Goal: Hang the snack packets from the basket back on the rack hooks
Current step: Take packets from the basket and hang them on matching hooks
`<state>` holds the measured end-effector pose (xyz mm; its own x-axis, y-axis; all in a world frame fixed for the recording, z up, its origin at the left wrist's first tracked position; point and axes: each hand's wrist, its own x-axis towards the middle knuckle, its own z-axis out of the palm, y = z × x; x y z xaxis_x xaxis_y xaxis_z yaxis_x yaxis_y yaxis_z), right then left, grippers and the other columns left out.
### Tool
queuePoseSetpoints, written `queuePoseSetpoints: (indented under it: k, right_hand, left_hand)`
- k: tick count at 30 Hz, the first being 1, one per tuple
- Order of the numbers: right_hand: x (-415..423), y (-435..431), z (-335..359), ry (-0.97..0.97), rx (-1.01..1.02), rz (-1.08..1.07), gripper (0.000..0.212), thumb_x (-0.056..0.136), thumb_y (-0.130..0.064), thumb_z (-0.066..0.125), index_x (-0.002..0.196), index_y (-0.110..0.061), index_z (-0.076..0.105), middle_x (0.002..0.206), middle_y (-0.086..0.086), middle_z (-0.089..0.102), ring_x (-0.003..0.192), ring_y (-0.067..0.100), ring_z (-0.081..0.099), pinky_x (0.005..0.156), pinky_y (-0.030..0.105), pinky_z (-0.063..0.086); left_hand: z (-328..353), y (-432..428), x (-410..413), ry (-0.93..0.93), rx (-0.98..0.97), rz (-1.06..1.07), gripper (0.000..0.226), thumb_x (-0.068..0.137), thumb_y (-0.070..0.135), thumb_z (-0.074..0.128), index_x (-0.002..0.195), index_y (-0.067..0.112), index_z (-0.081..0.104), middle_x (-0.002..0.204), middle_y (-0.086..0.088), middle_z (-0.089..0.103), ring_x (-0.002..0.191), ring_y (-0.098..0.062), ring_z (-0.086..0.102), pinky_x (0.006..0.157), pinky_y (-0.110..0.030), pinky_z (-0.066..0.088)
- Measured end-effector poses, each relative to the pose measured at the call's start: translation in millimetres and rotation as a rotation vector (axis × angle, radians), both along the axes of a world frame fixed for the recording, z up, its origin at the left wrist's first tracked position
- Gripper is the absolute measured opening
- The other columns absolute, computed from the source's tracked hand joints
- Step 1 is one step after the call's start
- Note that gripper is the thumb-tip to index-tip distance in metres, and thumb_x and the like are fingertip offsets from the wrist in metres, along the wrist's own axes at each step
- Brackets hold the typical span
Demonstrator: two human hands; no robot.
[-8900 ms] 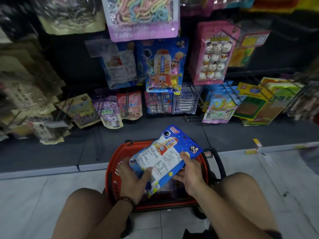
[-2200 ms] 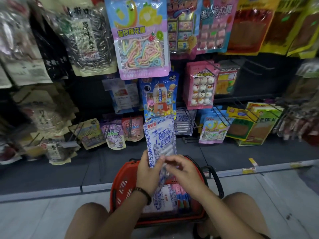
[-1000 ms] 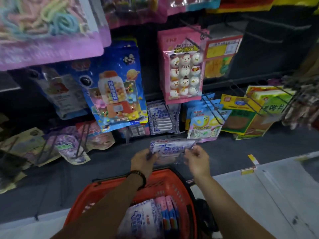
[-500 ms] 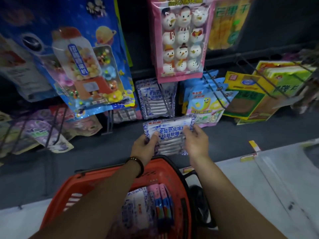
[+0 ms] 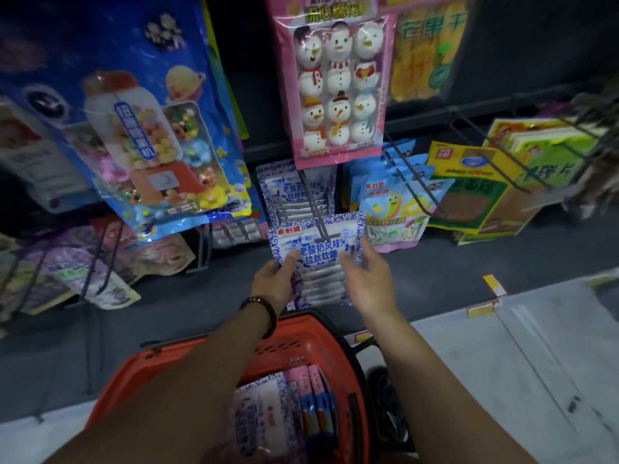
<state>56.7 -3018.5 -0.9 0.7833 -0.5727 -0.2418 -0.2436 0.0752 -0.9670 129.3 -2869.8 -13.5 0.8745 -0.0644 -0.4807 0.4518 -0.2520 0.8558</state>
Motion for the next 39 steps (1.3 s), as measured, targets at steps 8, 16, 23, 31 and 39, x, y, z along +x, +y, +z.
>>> queuePoseSetpoints:
  k: [8,16,23,31,39]
  right_hand:
    - [13.8,17.9,8.5,0.112,-0.042,0.166,0.066,0.102,-0.033,0.066,0.161,-0.017,0.042,0.155,0.002,0.052,0.127,0.013,0.055,0.098,0.025,0.038]
    - [24.1,37.1,6.9,0.243,-0.037,0.365,0.016,0.1,-0.033,0.065,0.088,-0.023,0.061,0.07,-0.009,0.058,0.065,0.008,0.055,0.059,0.025,0.04]
    - [12.9,46.6,-1.1,0.286,-0.29,0.534,0.025,0.099,-0.041,0.062,0.114,-0.022,0.069,0.106,-0.003,0.069,0.099,0.016,0.065,0.087,0.031,0.05]
    - [-18.2,79.7,-10.4,0.413,-0.522,0.747,0.024,0.099,-0.036,0.063,0.103,-0.019,0.079,0.105,0.003,0.079,0.102,0.021,0.072,0.086,0.031,0.053]
    - [-60.1,158.7,-100.0,0.851,-0.519,1.107,0.04,0.097,-0.042,0.058,0.113,-0.01,0.074,0.124,0.018,0.071,0.117,0.032,0.066,0.093,0.034,0.048]
  left_hand:
    - [-6.0,-12.0,44.8,-0.04,0.059,0.043,0.052,0.085,0.071,0.069,0.078,0.019,0.062,0.071,-0.002,0.067,0.067,-0.02,0.065,0.081,-0.04,0.058]
    - [-8.7,-13.5,70.5,-0.082,0.125,-0.046,0.064,0.088,0.078,0.055,0.097,0.015,0.062,0.107,-0.015,0.072,0.1,-0.034,0.069,0.099,-0.051,0.055]
    - [-0.5,0.6,65.2,-0.047,0.019,-0.011,0.029,0.097,0.039,0.071,0.092,0.01,0.07,0.065,-0.003,0.069,0.067,-0.025,0.07,0.07,-0.039,0.062]
    - [18.2,110.5,-16.3,-0.265,0.291,-0.5,0.01,0.087,0.039,0.072,0.094,0.032,0.069,0.092,0.008,0.075,0.082,-0.015,0.071,0.075,-0.031,0.057]
    - [1.3,262.0,-87.9,-0.087,0.69,-1.081,0.009,0.099,0.032,0.067,0.094,0.04,0.066,0.102,0.017,0.073,0.102,-0.006,0.069,0.086,-0.026,0.051]
